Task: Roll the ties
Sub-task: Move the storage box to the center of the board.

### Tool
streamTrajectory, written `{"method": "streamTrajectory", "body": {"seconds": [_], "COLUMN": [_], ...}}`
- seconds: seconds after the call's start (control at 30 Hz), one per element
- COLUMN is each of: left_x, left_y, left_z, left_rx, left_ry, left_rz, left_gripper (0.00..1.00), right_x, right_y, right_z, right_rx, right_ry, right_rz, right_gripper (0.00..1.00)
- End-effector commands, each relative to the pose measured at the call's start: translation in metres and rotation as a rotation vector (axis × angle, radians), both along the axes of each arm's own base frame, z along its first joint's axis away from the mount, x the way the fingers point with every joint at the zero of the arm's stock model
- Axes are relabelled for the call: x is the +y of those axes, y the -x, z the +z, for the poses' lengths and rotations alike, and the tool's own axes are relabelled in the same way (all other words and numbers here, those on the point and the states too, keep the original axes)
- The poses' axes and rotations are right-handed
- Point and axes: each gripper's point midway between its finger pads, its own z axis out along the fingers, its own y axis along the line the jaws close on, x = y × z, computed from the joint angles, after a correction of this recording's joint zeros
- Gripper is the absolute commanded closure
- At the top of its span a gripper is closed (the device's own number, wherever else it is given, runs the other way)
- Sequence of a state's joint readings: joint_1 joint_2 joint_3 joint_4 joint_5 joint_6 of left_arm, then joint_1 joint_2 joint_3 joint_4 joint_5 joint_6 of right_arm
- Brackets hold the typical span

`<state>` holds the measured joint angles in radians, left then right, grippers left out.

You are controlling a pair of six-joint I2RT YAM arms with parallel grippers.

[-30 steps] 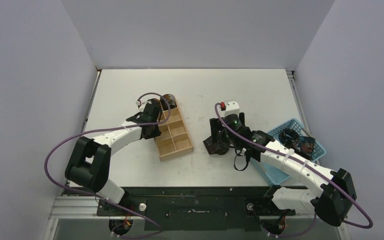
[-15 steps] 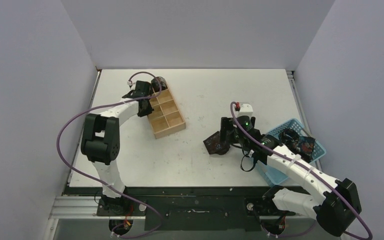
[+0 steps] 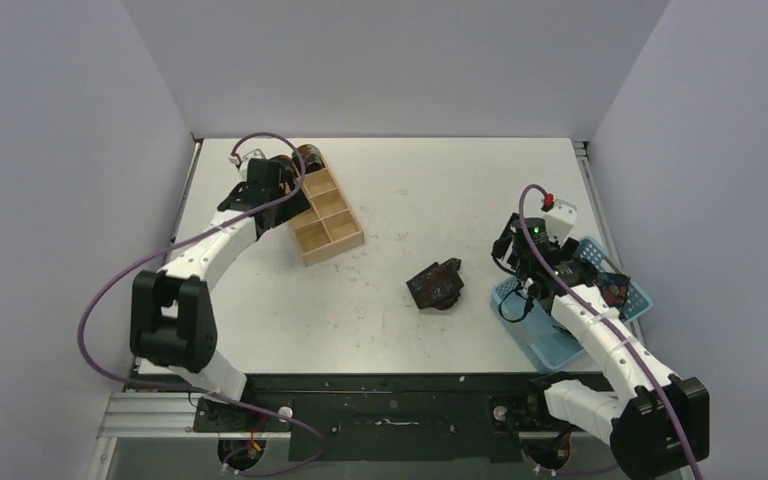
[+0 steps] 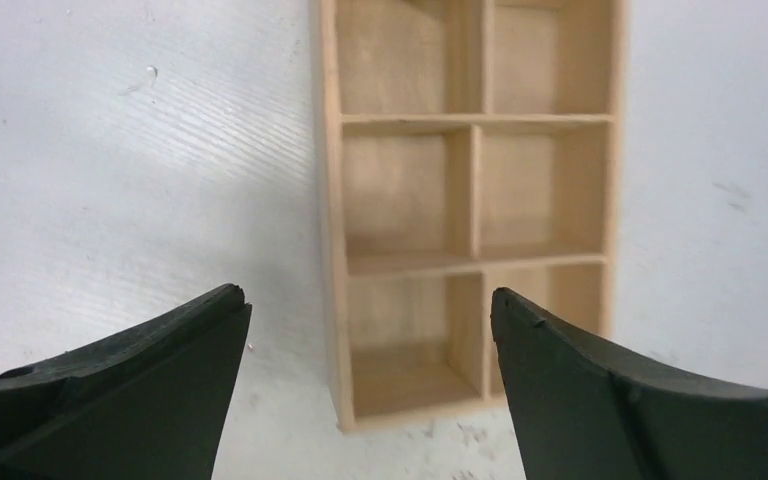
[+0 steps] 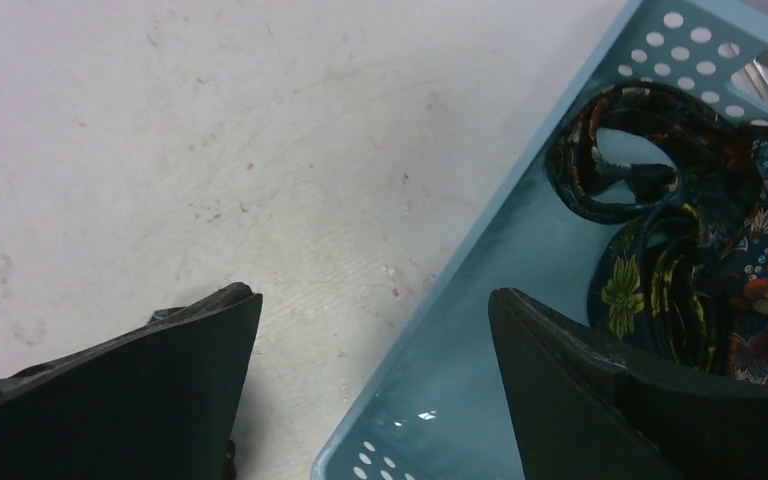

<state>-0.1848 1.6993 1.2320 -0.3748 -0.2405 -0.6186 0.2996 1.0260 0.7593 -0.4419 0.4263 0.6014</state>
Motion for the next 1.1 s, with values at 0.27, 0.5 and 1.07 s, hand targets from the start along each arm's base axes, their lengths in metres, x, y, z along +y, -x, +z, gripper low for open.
{"method": "streamTrajectory", "body": {"seconds": [0.27, 0.5, 1.07], "left_x": [-0.099, -0.112, -0.112], "left_y": [0.111, 0.167, 0.198], "left_z": [0.074, 0.06, 0.057], "left_rx": [-0.225, -0.236, -0.292], "left_ry": [0.168, 0.252, 0.263], "left_rz": [-0.263, -0.339, -0.417], "left_gripper": [0.12, 0.15, 0.07], "right_x": [-0.019, -0.009, 0.024], "right_y": [-0.003, -0.04, -0.15], "right_z": [-0.073, -0.084, -0.015], "right_rx": [0.149, 0.155, 0.067], "right_ry": [0.024, 0.029, 0.108], "right_rz": [-0.122, -0.089, -0.011], "right_gripper": [0.22, 0.65, 0.19]}}
